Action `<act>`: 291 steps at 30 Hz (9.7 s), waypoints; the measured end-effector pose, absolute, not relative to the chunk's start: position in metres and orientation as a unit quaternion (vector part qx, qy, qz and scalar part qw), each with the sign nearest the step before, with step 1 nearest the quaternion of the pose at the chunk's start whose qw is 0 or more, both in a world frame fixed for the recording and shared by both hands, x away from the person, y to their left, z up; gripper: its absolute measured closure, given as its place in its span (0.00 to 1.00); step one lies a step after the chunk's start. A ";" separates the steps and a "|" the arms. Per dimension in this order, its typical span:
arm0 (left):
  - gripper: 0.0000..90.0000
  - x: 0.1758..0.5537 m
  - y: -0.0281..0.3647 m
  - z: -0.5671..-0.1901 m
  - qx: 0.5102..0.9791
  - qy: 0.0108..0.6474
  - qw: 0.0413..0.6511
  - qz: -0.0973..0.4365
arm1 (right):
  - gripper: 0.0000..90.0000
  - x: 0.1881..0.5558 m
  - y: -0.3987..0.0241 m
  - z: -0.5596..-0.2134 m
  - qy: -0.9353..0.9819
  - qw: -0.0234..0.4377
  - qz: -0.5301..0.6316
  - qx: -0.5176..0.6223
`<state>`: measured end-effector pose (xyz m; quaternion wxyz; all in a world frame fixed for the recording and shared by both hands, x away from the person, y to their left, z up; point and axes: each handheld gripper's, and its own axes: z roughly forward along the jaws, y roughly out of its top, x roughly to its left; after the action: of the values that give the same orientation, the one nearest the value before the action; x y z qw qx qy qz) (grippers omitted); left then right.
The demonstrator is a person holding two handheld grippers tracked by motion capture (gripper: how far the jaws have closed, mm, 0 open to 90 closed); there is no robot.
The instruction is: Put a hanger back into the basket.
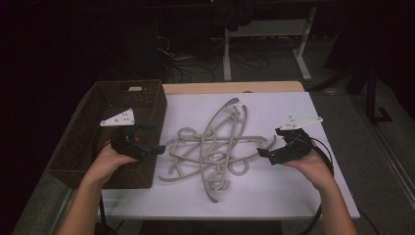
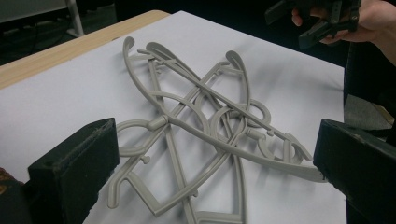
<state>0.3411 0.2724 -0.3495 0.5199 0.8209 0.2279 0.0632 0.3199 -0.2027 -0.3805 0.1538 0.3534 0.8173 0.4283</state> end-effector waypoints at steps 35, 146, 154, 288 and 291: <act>0.00 0.339 0.273 -0.346 0.815 0.232 0.527 0.068 | 0.39 0.359 -0.107 -0.410 0.842 0.088 0.356 0.396; 0.00 0.338 0.267 -0.347 0.819 0.227 0.524 0.065 | 0.89 0.316 -0.132 -0.420 0.886 0.051 0.361 0.286; 0.00 0.338 0.265 -0.347 0.820 0.226 0.522 0.064 | 0.89 0.300 -0.163 -0.430 0.898 0.020 0.349 0.268; 0.00 0.303 0.166 -0.370 0.872 0.149 0.465 0.017 | 0.95 0.358 -0.212 -0.436 0.872 0.094 0.257 0.406; 0.02 0.301 0.156 -0.378 0.878 0.139 0.458 0.018 | 0.88 0.353 -0.215 -0.430 0.863 0.088 0.288 0.406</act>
<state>0.3006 0.1558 -0.3778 0.4575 0.8780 0.1392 0.0182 0.3529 -0.2149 -0.4297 0.0876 0.4060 0.8629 0.2880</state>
